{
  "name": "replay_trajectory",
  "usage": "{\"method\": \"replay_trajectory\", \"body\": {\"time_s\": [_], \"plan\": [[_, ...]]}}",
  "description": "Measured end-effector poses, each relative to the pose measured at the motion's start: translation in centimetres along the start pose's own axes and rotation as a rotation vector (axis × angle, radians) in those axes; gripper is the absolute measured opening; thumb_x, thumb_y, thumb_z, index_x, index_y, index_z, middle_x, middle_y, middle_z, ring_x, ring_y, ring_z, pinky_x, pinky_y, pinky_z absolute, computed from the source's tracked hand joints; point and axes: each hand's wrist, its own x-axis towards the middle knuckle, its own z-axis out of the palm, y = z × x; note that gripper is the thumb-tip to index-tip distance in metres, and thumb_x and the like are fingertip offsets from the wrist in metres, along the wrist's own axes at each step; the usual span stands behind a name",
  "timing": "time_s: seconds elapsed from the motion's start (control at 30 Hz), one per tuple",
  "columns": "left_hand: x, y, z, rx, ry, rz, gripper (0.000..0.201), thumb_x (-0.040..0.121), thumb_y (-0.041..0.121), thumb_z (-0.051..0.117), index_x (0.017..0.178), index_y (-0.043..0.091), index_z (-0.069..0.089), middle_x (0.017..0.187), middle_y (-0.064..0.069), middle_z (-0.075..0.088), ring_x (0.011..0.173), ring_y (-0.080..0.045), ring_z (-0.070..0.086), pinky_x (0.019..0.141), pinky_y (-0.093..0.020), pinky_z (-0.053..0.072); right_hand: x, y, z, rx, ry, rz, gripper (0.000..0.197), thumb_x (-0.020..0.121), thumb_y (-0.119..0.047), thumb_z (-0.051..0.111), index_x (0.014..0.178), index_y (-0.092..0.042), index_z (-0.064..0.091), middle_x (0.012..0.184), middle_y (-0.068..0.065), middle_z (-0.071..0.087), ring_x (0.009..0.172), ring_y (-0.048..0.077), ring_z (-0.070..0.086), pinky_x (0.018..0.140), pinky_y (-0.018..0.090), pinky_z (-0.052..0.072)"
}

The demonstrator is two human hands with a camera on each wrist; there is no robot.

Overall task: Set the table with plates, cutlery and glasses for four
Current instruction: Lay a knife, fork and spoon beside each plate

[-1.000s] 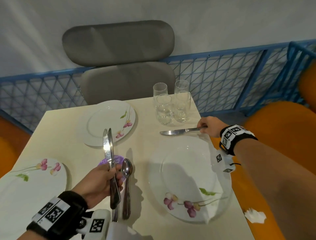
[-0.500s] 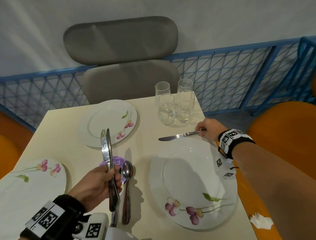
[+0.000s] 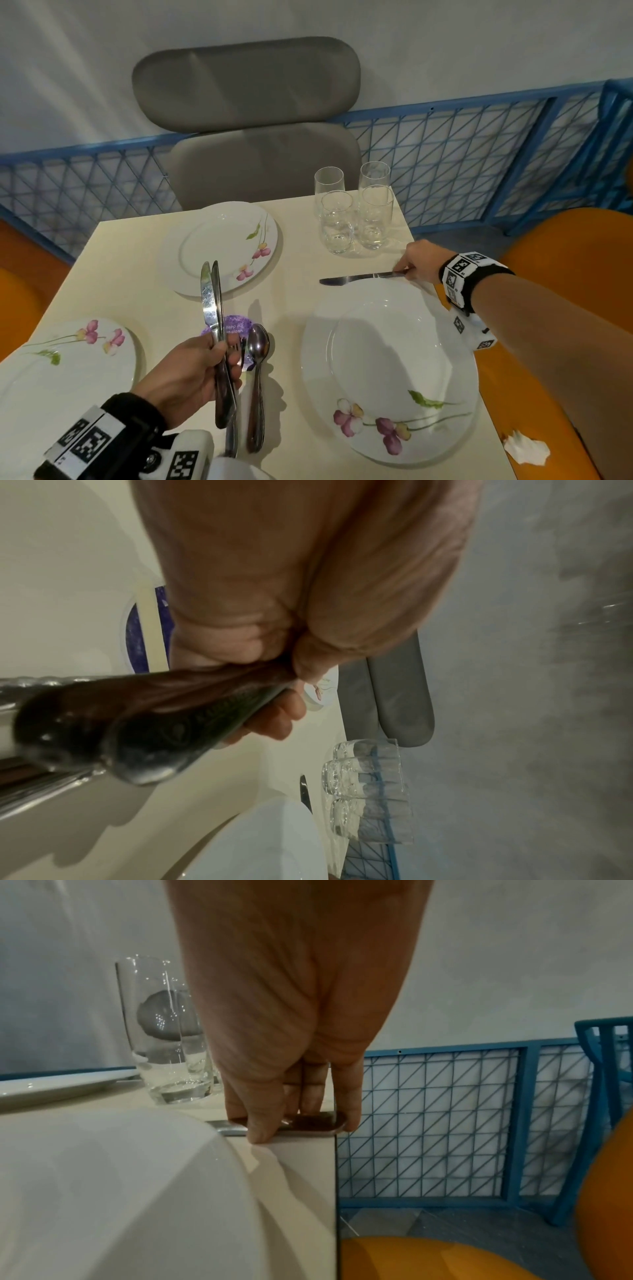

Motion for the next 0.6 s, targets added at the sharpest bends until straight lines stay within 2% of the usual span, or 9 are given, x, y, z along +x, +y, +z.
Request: {"method": "replay_trajectory", "body": {"time_s": [0.27, 0.37, 0.5, 0.6], "plan": [[-0.2, 0.1, -0.4, -0.018, -0.024, -0.018, 0.022, 0.102, 0.004, 0.03, 0.107, 0.0, 0.051, 0.071, -0.014, 0.051, 0.061, -0.027, 0.051, 0.065, -0.041, 0.046, 0.9, -0.3, -0.2, -0.059, -0.009, -0.028, 0.033, 0.093, -0.017, 0.057, 0.125, -0.024, 0.064, 0.117, 0.002, 0.066, 0.11, 0.02, 0.057, 0.08, 0.015, 0.033], [-0.1, 0.2, -0.5, -0.027, -0.026, -0.024, 0.022, 0.102, 0.004, 0.03, 0.107, 0.0, 0.051, 0.072, -0.014, 0.051, 0.063, -0.028, 0.051, 0.068, -0.042, 0.045, 1.1, -0.1, -0.2, -0.057, -0.004, -0.015, 0.033, 0.093, -0.017, 0.058, 0.125, -0.024, 0.064, 0.117, 0.001, 0.066, 0.11, 0.019, 0.057, 0.086, 0.017, 0.039], [0.0, 0.2, -0.7, -0.026, -0.024, -0.027, 0.022, 0.102, 0.004, 0.03, 0.105, 0.0, 0.052, 0.072, -0.014, 0.051, 0.064, -0.028, 0.052, 0.069, -0.043, 0.044, 1.3, -0.1, -0.2, -0.052, -0.003, -0.002, 0.035, 0.092, -0.018, 0.059, 0.126, -0.023, 0.063, 0.117, 0.003, 0.066, 0.11, 0.02, 0.057, 0.087, 0.018, 0.039], [0.1, 0.3, -0.9, -0.023, -0.02, -0.02, 0.022, 0.101, 0.003, 0.031, 0.105, -0.001, 0.052, 0.071, -0.013, 0.052, 0.063, -0.028, 0.052, 0.07, -0.044, 0.044, 1.2, 0.3, -0.5, -0.033, -0.005, 0.062, 0.043, 0.089, -0.018, 0.064, 0.131, -0.022, 0.058, 0.119, 0.005, 0.064, 0.112, 0.021, 0.056, 0.093, 0.025, 0.043]]}}
